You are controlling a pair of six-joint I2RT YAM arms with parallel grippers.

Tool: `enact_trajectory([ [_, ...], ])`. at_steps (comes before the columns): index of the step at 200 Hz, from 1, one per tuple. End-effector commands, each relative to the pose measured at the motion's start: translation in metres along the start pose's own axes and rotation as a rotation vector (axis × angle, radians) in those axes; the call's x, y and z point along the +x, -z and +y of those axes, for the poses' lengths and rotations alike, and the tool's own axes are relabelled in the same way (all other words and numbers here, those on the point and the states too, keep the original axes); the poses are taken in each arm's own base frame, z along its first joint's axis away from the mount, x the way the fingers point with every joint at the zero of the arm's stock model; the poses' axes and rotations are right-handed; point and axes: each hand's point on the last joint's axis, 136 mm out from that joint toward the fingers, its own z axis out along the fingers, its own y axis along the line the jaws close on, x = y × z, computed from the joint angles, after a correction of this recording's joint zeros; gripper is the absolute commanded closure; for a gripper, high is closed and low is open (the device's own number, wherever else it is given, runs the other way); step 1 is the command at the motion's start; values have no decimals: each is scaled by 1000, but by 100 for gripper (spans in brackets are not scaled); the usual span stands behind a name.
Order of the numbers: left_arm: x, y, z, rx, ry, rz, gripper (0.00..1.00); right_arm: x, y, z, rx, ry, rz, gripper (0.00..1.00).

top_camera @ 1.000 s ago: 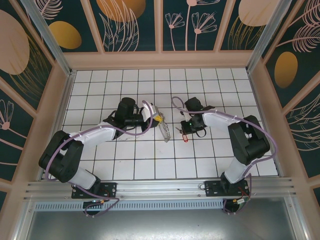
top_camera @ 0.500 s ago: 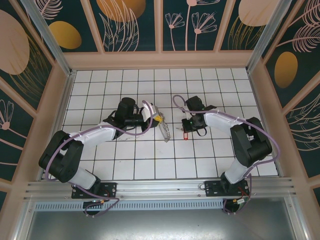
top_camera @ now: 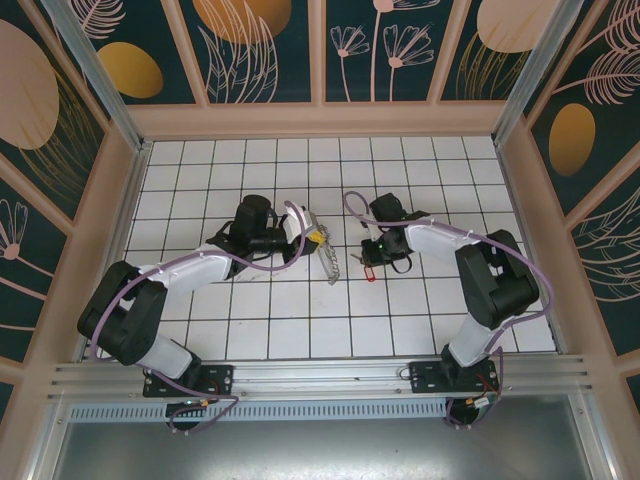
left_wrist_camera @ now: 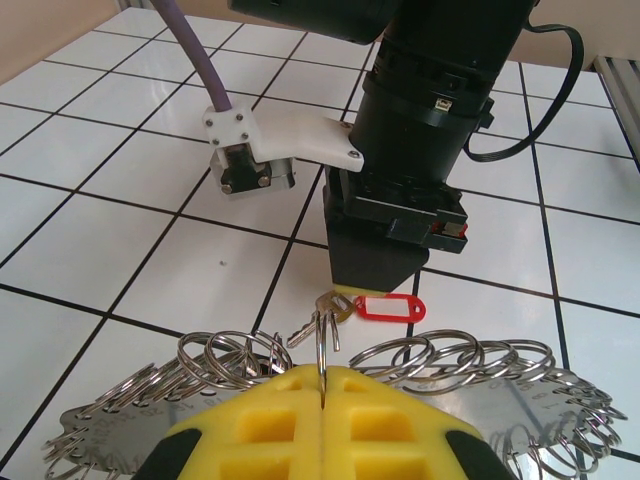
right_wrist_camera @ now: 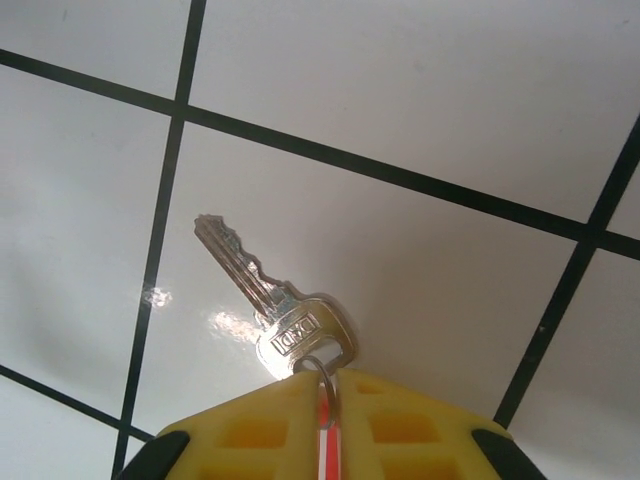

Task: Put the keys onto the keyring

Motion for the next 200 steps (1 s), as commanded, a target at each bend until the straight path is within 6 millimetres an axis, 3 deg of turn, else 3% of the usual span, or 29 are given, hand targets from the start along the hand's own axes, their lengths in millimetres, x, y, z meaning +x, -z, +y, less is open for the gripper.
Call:
enact_trajectory([
  [1, -18, 0, 0, 9, -44, -38, 100, -13, 1, 9, -49, -8, -26, 86],
  [35, -18, 0, 1, 9, -44, -39, 100, -15, 0, 15, -80, -18, -33, 85],
  [200, -16, 0, 0, 10, -45, -33, 100, -2, -6, 5, -28, -24, 34, 87],
])
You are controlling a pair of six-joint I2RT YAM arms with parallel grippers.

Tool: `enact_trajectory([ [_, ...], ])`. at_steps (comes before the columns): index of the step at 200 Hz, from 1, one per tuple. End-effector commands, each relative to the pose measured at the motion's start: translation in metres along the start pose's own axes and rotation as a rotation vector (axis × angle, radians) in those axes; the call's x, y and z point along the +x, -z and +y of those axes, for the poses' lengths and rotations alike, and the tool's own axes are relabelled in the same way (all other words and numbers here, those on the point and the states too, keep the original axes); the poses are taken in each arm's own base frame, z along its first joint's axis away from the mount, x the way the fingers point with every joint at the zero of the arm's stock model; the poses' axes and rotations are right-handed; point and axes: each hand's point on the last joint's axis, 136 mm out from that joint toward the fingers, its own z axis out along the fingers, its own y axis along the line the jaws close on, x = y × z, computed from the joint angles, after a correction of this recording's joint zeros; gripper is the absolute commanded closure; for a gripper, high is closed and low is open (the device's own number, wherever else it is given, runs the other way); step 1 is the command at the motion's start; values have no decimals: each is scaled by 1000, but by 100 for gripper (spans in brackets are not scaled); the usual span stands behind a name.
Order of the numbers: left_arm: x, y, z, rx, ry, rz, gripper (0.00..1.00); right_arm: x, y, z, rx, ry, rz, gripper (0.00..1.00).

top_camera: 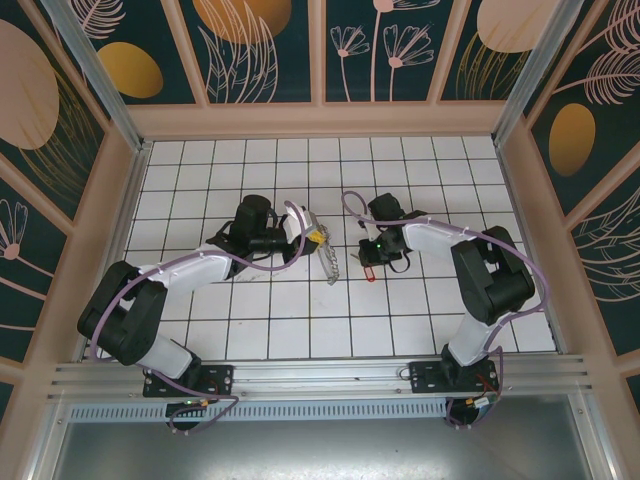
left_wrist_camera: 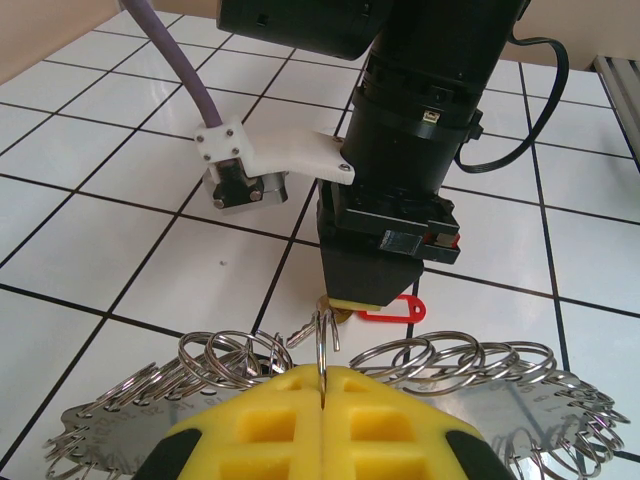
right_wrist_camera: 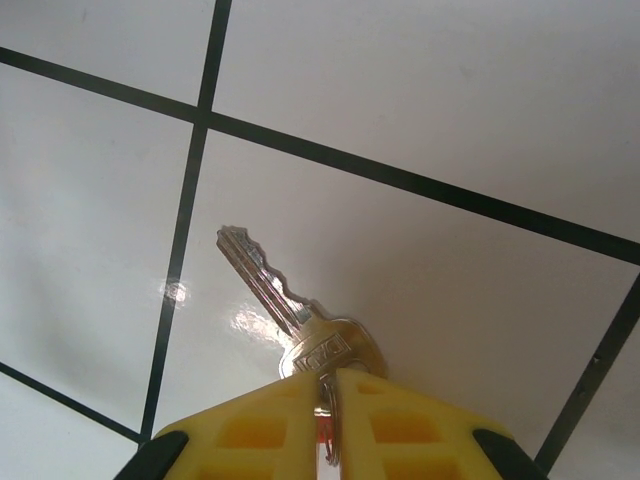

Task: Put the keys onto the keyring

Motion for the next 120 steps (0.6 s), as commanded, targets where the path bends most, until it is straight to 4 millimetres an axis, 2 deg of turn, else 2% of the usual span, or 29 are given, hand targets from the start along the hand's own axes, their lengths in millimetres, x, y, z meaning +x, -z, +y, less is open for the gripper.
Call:
enact_trajectory([
  [1, -16, 0, 0, 10, -45, -33, 100, -1, 2, -1, 11, -16, 18, 87],
  [74, -16, -1, 0, 12, -45, -32, 100, 1, 7, -1, 12, -26, 18, 87],
  [120, -16, -1, 0, 15, -44, -30, 100, -1, 4, -2, 10, -30, 15, 90],
])
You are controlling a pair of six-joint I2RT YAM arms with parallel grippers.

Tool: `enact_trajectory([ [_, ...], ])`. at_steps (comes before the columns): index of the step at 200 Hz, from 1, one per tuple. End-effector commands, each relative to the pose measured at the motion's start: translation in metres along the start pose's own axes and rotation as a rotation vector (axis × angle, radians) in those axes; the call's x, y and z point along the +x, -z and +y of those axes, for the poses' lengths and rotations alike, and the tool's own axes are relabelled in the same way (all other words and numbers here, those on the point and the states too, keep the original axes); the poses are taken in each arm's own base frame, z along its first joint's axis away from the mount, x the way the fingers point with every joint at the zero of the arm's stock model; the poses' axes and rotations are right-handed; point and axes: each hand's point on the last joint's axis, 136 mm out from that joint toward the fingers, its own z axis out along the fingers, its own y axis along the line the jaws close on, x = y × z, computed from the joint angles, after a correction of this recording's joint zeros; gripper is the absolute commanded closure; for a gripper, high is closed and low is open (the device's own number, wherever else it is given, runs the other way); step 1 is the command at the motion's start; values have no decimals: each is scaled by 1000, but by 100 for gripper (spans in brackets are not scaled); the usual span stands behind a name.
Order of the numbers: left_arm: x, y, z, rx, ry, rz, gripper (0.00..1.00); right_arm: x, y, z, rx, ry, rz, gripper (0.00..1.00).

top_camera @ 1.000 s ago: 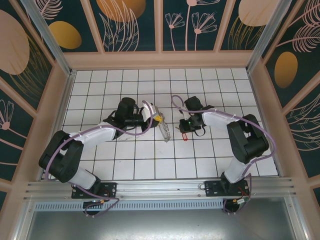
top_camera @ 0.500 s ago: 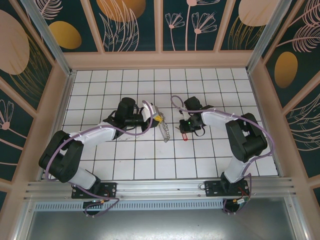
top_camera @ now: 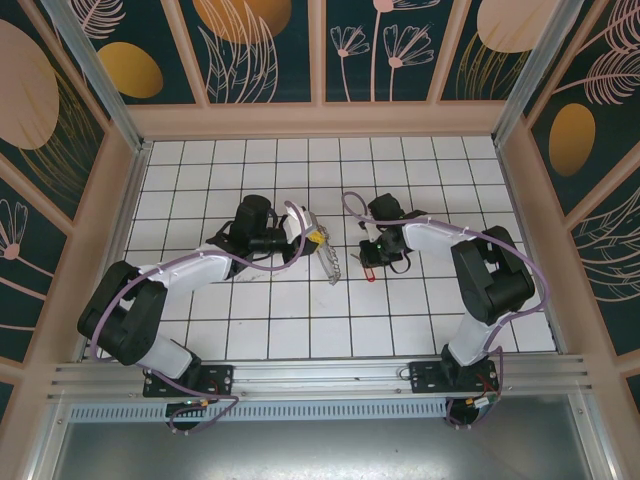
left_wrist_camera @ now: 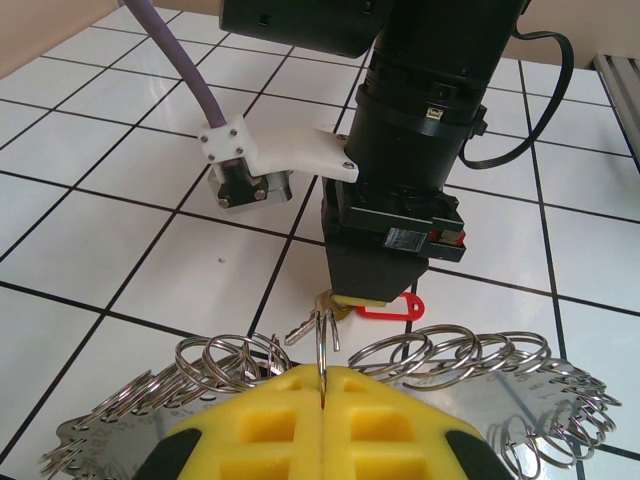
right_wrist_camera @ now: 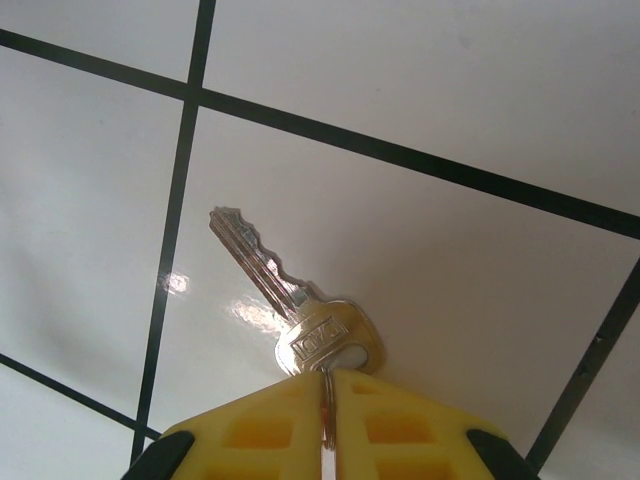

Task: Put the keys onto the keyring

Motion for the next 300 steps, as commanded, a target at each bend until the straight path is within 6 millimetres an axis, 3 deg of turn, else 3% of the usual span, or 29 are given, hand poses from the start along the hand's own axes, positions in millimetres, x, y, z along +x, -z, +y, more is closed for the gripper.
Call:
enact_trajectory([
  [1, -17, -1, 0, 14, -49, -34, 100, -6, 4, -1, 6, -22, -8, 90],
  [59, -18, -1, 1, 13, -48, -36, 100, -9, 0, -1, 2, -25, -15, 89],
  [120, -16, -1, 0, 13, -46, -33, 100, -14, 9, 0, -2, -9, -62, 100],
  [139, -17, -1, 1, 9, -43, -38, 100, -25, 29, 9, -35, 40, -157, 100],
  [170, -21, -1, -1, 22, -30, -64, 100, -48, 90, 41, -159, 219, -440, 100],
  [202, -31, 2, -6, 38, -33, -113, 100, -43, 143, 72, -259, 478, -701, 100],
  [238, -37, 3, -9, 55, -27, -145, 100, -32, 172, 93, -306, 679, -831, 100],
  [263, -39, 4, -10, 55, -23, -156, 100, -32, 170, 86, -242, 706, -835, 100],
  [280, -37, 6, -8, 35, -25, -152, 100, -41, 153, 62, -92, 655, -792, 100],
  [300, -36, 8, -5, 6, -38, -140, 100, -45, 140, 52, -111, 528, -666, 100],
])
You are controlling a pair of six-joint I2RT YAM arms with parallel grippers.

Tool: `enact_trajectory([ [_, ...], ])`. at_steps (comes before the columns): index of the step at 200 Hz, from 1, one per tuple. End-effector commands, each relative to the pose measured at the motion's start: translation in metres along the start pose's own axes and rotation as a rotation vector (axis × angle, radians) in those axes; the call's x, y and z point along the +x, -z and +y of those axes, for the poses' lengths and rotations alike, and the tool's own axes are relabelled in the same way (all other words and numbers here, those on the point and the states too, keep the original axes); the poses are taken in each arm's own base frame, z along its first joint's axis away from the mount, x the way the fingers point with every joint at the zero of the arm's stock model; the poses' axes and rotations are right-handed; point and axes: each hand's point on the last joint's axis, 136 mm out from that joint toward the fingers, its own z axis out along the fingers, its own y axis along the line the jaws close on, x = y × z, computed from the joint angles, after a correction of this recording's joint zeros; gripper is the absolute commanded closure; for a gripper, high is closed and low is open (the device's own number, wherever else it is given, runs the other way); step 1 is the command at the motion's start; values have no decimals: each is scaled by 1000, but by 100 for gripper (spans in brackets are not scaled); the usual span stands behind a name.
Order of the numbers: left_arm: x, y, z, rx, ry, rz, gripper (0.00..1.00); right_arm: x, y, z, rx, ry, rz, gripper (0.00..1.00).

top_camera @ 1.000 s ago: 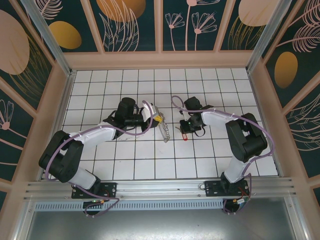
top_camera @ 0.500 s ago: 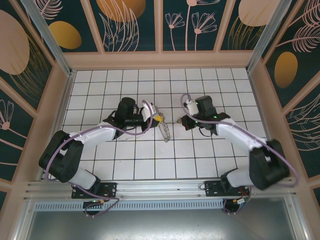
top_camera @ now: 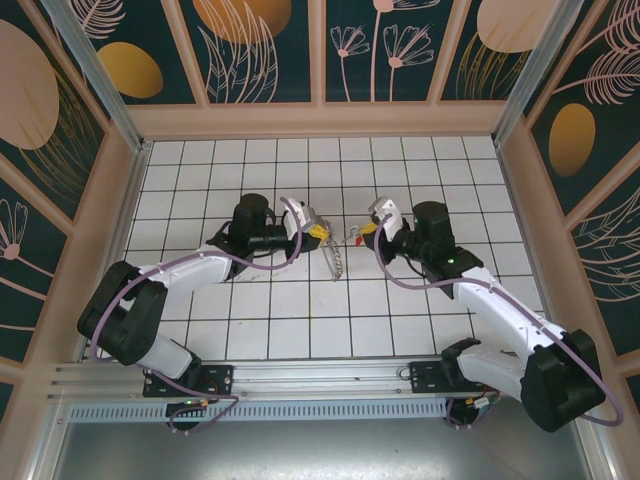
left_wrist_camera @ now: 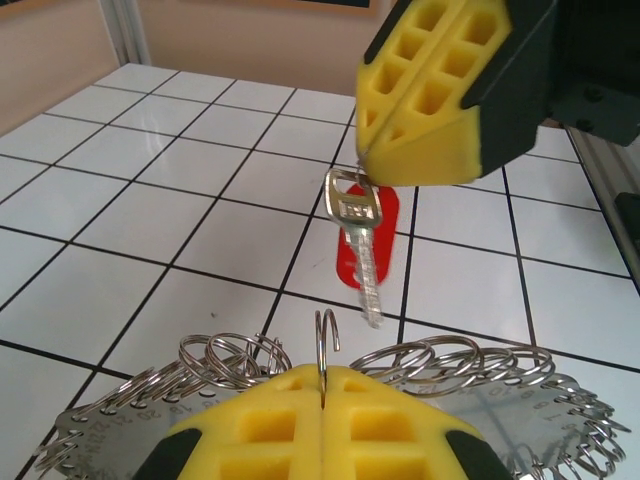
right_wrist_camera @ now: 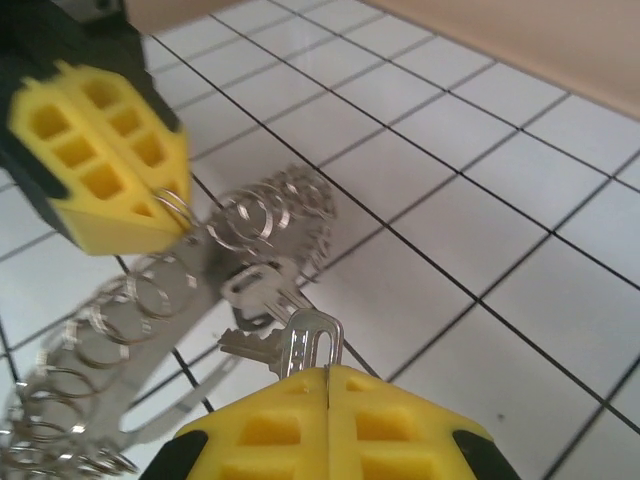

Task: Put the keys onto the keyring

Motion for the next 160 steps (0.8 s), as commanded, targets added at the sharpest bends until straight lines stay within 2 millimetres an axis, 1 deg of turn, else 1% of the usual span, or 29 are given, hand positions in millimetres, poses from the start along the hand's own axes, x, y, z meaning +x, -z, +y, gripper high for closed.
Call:
enact_trajectory([
  [1, -15, 6, -2, -19, -50, -41, 100, 13, -9, -19, 58, -86, 115, 100],
  [6, -15, 6, -2, -24, -55, -37, 100, 17, -13, -24, 52, -149, 150, 100],
  [21, -14, 9, -2, -39, -71, -26, 100, 48, -28, -34, 58, -326, 314, 100],
  [35, -13, 10, -1, -46, -77, -16, 100, 73, -40, -37, 61, -442, 434, 100],
  [46, -13, 11, -2, -46, -83, -14, 100, 84, -47, -36, 44, -495, 468, 100],
  [79, -10, 12, -3, -46, -87, 1, 100, 97, -57, -40, 45, -595, 516, 100],
  [114, -11, 10, -3, -37, -89, -2, 100, 127, -64, -46, 68, -642, 659, 100],
  [126, -11, 10, -3, -36, -87, 1, 100, 131, -66, -46, 68, -647, 681, 100],
  [160, -10, 9, -2, -34, -80, 6, 100, 136, -73, -51, 76, -646, 691, 100],
])
